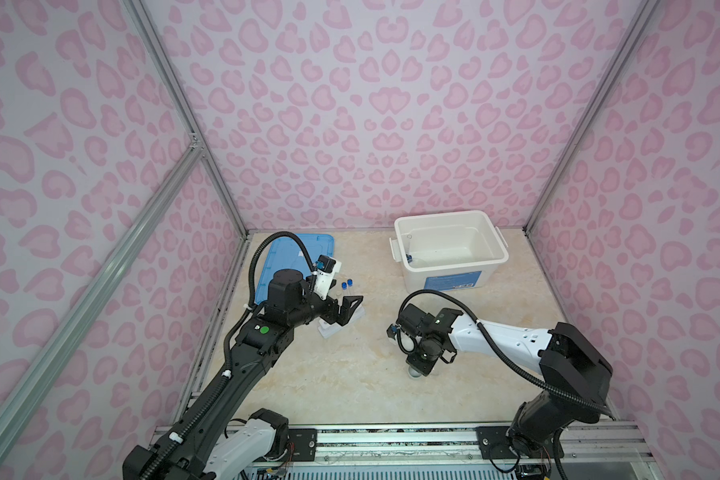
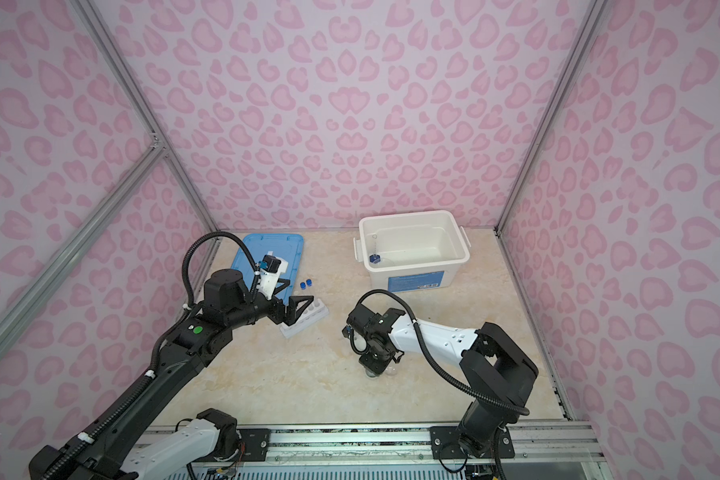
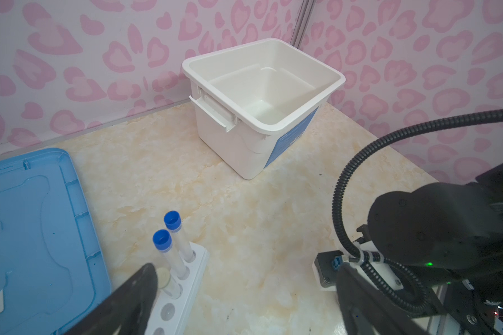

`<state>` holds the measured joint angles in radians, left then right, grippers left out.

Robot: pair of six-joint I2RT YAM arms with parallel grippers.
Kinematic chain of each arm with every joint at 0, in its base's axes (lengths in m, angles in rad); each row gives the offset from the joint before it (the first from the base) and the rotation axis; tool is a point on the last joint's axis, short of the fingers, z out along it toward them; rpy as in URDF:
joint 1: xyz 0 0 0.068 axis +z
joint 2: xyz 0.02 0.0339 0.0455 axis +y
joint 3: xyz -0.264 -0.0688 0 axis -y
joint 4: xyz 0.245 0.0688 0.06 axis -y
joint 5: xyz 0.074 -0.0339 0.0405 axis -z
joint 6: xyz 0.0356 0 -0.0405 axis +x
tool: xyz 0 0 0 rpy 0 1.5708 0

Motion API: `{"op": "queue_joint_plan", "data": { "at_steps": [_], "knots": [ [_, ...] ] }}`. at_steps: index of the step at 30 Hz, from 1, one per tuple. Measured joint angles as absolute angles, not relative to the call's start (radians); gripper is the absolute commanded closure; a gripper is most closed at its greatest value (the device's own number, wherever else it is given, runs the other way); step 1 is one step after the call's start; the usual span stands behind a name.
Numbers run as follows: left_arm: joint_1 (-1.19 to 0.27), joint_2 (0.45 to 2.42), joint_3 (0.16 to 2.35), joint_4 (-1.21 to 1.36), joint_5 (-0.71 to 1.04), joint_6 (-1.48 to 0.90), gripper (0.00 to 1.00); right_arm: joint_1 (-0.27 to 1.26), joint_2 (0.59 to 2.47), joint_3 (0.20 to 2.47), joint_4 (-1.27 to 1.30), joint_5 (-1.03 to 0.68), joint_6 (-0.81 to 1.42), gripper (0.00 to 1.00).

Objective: Organize the chemistry lab equipment
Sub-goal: 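Lower the right gripper onto the white cup rim and close it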

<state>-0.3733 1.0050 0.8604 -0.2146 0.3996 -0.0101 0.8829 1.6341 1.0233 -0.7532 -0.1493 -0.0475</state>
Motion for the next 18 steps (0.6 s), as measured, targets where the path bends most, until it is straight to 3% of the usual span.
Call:
{"op": "queue_joint_plan", "data": {
  "at_steps": [18],
  "knots": [
    [-0.373,1.004,0.860,-0.215,0.393,-0.010,0.03,0.890,1.663,1.024,-0.740,-0.146,-0.062,0.84]
  ]
}}
